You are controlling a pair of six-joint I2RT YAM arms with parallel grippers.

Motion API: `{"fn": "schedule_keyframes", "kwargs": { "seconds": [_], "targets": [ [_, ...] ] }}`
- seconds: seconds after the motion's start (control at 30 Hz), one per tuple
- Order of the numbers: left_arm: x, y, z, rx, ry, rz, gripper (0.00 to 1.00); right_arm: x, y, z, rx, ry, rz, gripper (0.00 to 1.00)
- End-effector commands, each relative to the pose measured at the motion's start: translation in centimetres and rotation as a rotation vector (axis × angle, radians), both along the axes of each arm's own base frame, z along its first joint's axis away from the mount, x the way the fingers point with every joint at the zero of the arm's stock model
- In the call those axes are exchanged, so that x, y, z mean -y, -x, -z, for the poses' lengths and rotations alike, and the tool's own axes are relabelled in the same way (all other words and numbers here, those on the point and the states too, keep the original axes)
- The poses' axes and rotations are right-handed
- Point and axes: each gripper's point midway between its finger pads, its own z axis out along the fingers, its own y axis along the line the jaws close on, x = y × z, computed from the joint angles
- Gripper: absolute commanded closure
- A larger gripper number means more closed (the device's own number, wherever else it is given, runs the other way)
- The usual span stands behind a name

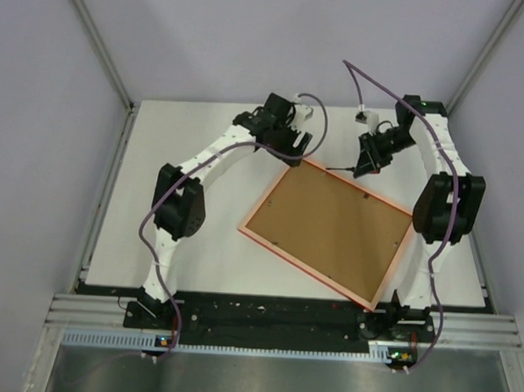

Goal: Take the photo out of the frame
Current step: Release the photo frame item from the photo frame, then adjust the screwdriver.

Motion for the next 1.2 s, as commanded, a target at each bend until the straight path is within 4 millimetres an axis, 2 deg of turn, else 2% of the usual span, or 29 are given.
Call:
{"fn": "schedule_keyframes", "kwargs": {
  "seconds": [0.0, 0.03, 0.13, 0.27, 0.47, 0.67, 0.83, 0.9, 1.1, 1.17],
  "targets": [
    [3.1, 0.3, -12.7, 0.219, 0.239, 0.219, 0.18, -1.9, 3.3, -3.5, -0.015, -0.162, -0.091, 1.00],
    [4.4, 1.8, -13.6, 0.201, 0.310, 0.315, 0.19, -1.9, 3.7, -3.6, -0.010, -0.163, -0.099, 1.00],
    [6.2, 5.3, -15.2, 0.126, 0.444, 0.486, 0.20, -1.9, 4.6, -3.3, -0.010, -0.169, -0.123, 1.00],
    [7.7, 8.1, -15.1, 0.075, 0.489, 0.614, 0.23, -2.3, 5.9, -3.8, 0.004, -0.196, -0.143, 1.00],
    [9.5, 8.4, -12.6, 0.089, 0.423, 0.656, 0.30, -3.4, 7.6, -5.6, 0.048, -0.223, -0.177, 1.00],
    [11.4, 9.7, -11.2, 0.057, 0.429, 0.701, 0.32, -4.0, 8.9, -6.9, 0.083, -0.239, -0.197, 1.00],
    [11.9, 9.5, -10.9, 0.068, 0.432, 0.707, 0.33, -4.5, 10.1, -7.3, 0.098, -0.242, -0.224, 1.00],
    [12.0, 9.8, -10.9, 0.057, 0.444, 0.719, 0.40, -4.6, 10.2, -7.5, 0.102, -0.243, -0.224, 1.00],
    [12.5, 11.4, -11.5, 0.029, 0.487, 0.777, 0.69, -4.8, 9.9, -8.1, 0.114, -0.257, -0.221, 1.00],
    [12.6, 12.0, -11.5, 0.015, 0.491, 0.793, 0.87, -4.9, 9.6, -8.3, 0.117, -0.264, -0.219, 1.00]
  ]
}}
